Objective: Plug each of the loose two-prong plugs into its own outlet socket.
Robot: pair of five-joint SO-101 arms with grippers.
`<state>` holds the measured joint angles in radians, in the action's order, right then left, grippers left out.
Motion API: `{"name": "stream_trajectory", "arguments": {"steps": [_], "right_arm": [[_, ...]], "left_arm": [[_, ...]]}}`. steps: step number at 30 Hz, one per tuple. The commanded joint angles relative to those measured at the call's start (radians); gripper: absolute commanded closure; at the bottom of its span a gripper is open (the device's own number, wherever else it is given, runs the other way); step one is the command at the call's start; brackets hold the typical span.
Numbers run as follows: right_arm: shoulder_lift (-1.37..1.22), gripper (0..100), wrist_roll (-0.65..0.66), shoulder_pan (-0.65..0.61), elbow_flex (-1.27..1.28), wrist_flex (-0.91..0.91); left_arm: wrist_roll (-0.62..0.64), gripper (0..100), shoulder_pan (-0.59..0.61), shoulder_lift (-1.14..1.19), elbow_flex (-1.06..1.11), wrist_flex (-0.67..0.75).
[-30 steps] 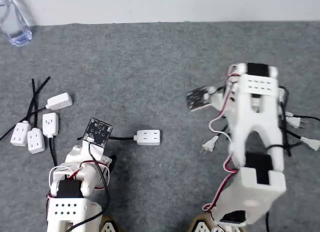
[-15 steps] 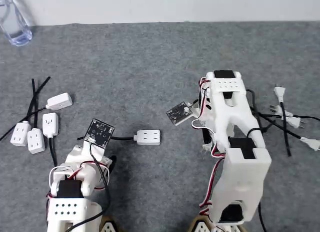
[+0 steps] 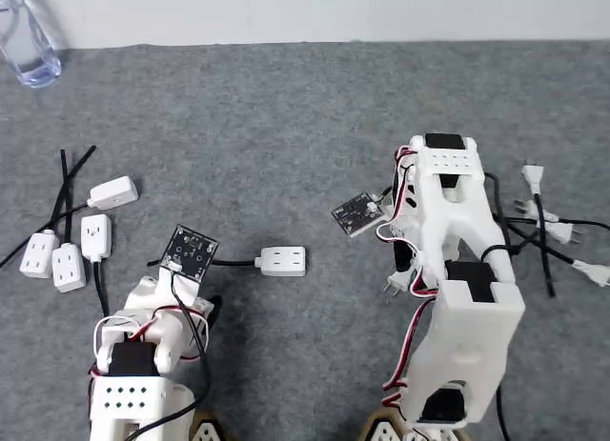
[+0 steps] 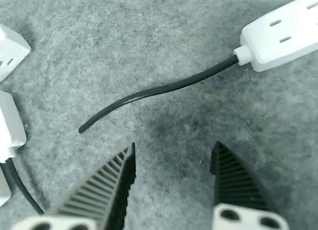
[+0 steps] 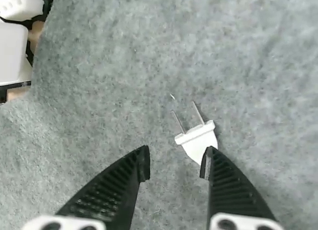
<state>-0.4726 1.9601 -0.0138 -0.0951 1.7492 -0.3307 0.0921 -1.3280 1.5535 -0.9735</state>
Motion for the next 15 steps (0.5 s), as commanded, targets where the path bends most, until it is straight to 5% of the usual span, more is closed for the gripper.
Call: {"name": "stream_trajectory", "arguments": {"steps": [1, 15], "right_arm": [[0.025, 82.3, 0.009, -0.045, -0.026, 0.021], [-0.120, 82.3, 0.012, -0.004, -0.074, -0.036]], "left_arm": [[-0.009, 76, -0.006, -0.011, -0.004, 0.034], [-0.009, 76, -0.005, -0.011, -0.002, 0.032]]}}
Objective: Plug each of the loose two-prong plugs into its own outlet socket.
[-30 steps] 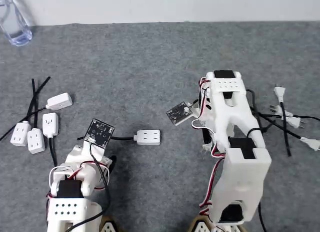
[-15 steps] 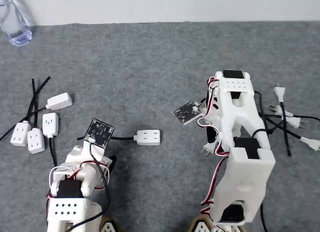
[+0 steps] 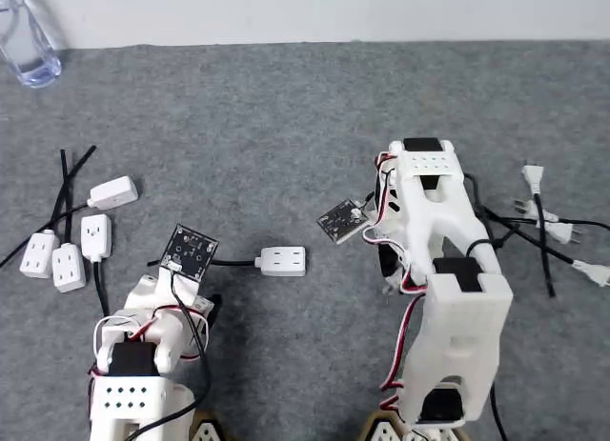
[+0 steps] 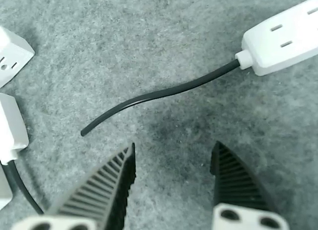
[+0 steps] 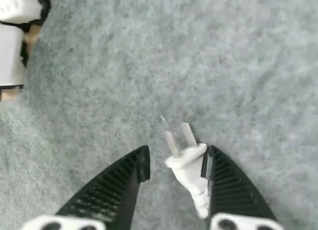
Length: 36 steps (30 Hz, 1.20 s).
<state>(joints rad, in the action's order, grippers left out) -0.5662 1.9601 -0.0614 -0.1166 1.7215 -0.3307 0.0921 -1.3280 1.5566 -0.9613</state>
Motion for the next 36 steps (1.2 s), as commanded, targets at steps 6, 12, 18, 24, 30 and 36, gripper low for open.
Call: {"name": "stream_trajectory", "arguments": {"steps": [6, 12, 18, 24, 30, 36], "right_arm": [[-0.061, 82.3, 0.012, 0.068, -0.106, 0.024], [-0.061, 91.2, 0.009, 0.064, -0.106, 0.016], [-0.062, 97.6, -0.046, 0.067, -0.104, -0.016], [-0.051, 99.1, -0.080, 0.054, -0.103, -0.027], [0.035, 99.1, -0.327, -0.030, -0.176, -0.024], [0.071, 99.1, -0.637, -0.127, -0.206, -0.136]], "left_arm": [[-0.009, 76, -0.005, -0.011, -0.005, 0.020], [-0.009, 76, -0.005, -0.011, -0.005, 0.020], [-0.009, 76, -0.003, -0.011, -0.005, 0.018], [-0.009, 76, -0.005, -0.011, -0.005, 0.018], [-0.009, 76, -0.006, -0.011, -0.005, 0.018], [-0.009, 76, -0.006, -0.011, -0.005, 0.018]]}}
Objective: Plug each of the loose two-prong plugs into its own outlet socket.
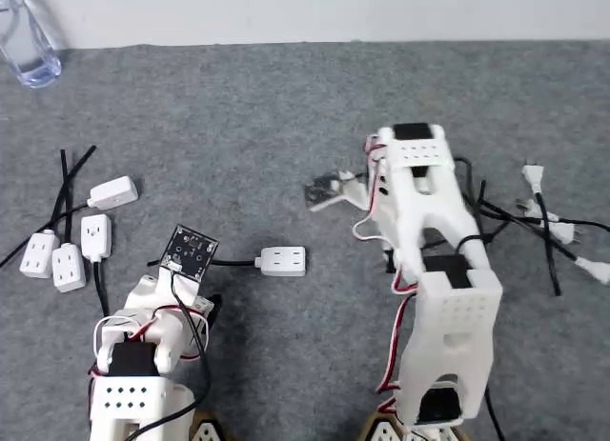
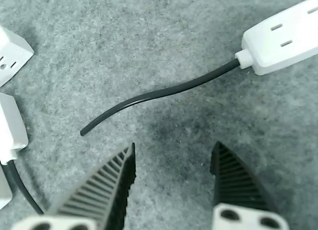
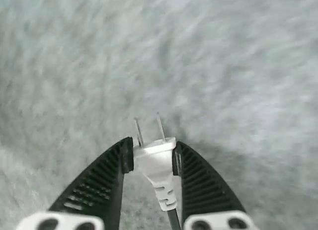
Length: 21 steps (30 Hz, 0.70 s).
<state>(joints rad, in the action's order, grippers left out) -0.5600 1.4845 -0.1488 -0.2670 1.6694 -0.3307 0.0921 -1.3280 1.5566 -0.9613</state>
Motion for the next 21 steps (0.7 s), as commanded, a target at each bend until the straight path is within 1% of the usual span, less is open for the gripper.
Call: {"name": "stream_trajectory", "arguments": {"steps": [1, 3, 5, 7, 11, 12, 13, 16, 18, 19, 21], "right_arm": [[0.064, 99.1, -0.233, -0.047, -0.055, -0.131], [0.061, 99.1, -0.371, -0.051, -0.055, -0.225], [0.061, 99.1, -0.468, -0.048, -0.052, -0.285], [0.061, 99.1, -0.494, -0.045, -0.051, -0.294], [0.061, 98.7, -0.494, -0.044, -0.028, -0.285], [0.061, 97.2, -0.493, -0.044, -0.017, -0.285], [0.067, 93.6, -0.493, -0.044, -0.006, -0.285], [0.068, 77.0, -0.491, -0.028, -0.002, -0.285], [0.071, 68.2, -0.491, -0.022, -0.003, -0.286], [0.071, 66.5, -0.491, -0.021, -0.003, -0.286], [0.085, 66.7, -0.477, -0.021, -0.003, -0.286]], "left_arm": [[-0.009, 76, -0.006, -0.011, -0.005, 0.018], [-0.009, 76, -0.006, -0.011, -0.004, 0.018], [-0.009, 76, -0.006, -0.011, -0.001, 0.018], [-0.009, 76, -0.006, -0.011, -0.001, 0.018], [-0.009, 76, -0.006, -0.011, -0.001, 0.020], [-0.009, 76, -0.006, -0.011, -0.001, 0.020], [-0.009, 76, -0.006, -0.011, -0.001, 0.020], [-0.009, 76, -0.006, -0.011, -0.001, 0.020], [-0.009, 76, -0.006, -0.011, -0.001, 0.021], [-0.009, 76, -0.006, -0.011, -0.001, 0.021], [-0.009, 76, -0.006, -0.011, -0.001, 0.021]]}}
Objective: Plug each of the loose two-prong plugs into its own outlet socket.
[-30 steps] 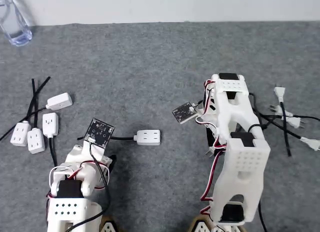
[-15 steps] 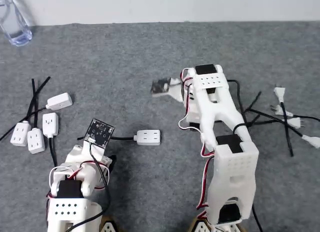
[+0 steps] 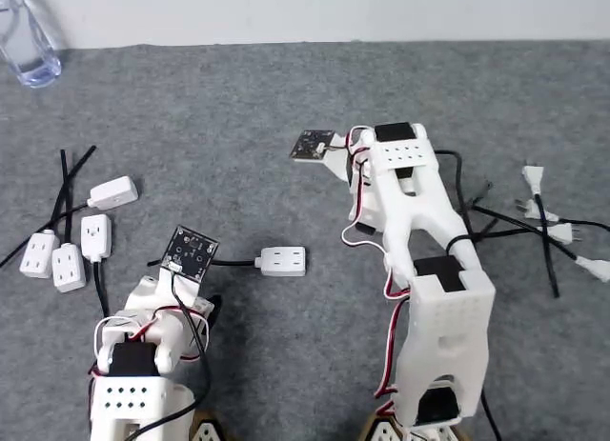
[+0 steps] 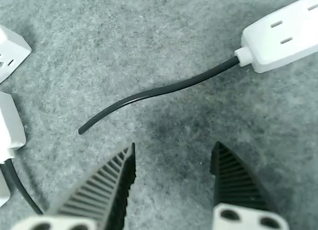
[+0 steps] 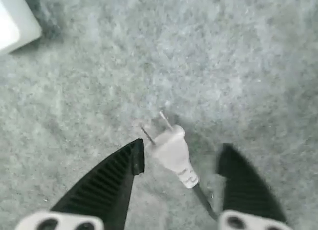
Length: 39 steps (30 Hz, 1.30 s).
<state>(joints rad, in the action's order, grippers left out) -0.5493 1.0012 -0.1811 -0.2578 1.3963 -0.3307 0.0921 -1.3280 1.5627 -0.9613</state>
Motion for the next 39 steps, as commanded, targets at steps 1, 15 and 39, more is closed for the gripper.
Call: {"name": "stream_trajectory", "arguments": {"steps": [1, 15, 39], "right_arm": [[0.082, 67.5, 0.026, 0.012, -0.011, -0.012], [0.104, 70.7, 0.402, 0.091, -0.006, 0.085], [-0.056, 77.2, 0.609, 0.013, -0.012, 0.077]], "left_arm": [[-0.009, 76, -0.006, -0.011, -0.007, 0.021], [-0.011, 76, -0.006, -0.011, -0.002, 0.023], [-0.011, 76, -0.006, -0.011, -0.002, 0.021]]}}
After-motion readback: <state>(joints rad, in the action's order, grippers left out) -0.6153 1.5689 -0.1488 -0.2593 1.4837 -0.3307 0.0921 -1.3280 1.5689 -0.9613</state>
